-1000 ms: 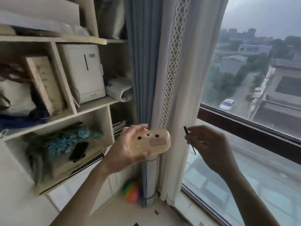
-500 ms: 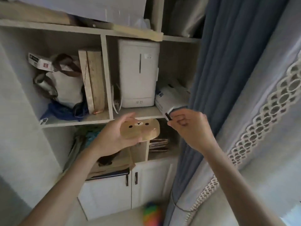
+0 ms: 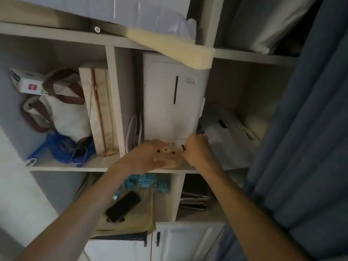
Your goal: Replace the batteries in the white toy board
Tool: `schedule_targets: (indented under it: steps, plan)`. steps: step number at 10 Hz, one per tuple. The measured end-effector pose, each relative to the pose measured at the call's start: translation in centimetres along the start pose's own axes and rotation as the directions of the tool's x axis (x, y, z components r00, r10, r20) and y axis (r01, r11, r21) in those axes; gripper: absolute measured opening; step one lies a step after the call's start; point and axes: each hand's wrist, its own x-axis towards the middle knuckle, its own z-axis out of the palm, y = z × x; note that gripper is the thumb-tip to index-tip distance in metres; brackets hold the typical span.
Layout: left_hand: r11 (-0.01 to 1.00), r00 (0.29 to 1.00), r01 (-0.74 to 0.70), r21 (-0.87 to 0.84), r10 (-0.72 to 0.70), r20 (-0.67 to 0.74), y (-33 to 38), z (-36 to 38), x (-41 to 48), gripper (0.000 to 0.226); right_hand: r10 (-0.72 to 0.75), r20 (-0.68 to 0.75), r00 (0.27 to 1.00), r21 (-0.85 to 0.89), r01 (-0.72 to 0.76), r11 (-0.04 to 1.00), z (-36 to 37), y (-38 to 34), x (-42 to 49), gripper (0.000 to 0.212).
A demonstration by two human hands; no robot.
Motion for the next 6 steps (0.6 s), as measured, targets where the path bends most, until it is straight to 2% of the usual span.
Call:
schedule_targets:
  steps: [2, 3, 4, 5, 6]
  plan:
    - [0.993, 0.999, 0.031, 0.112, -0.034, 0.025, -2.1, 0.8, 0.6, 0.053, -0.025, 0.121, 0.992, -0.095, 0.037, 0.995, 3.3, 0.4, 1.2, 0.020]
    - [0.990, 0.998, 0.046, 0.133, -0.052, 0.041, -2.2, 1.3, 0.8, 0.047, 0.007, 0.109, 0.994, -0.124, 0.006, 0.992, 4.3, 0.7, 1.3, 0.019]
    - [0.987, 0.998, 0.032, 0.158, -0.041, 0.052, -1.9, 1.6, 0.7, 0.043, 0.029, 0.075, 0.997, -0.067, -0.024, 0.997, 4.8, 1.0, 1.3, 0.015]
    - [0.990, 1.000, 0.019, 0.141, -0.020, 0.006, -2.5, 2.2, 0.7, 0.046, 0.061, 0.072, 0.996, -0.050, -0.058, 0.997, 4.9, 1.3, 1.2, 0.015]
    - [0.997, 0.999, 0.016, 0.075, -0.012, -0.053, -2.5, 2.2, 0.4, 0.062, 0.057, 0.043, 0.997, -0.035, -0.056, 0.998, 4.6, 1.0, 0.8, 0.016]
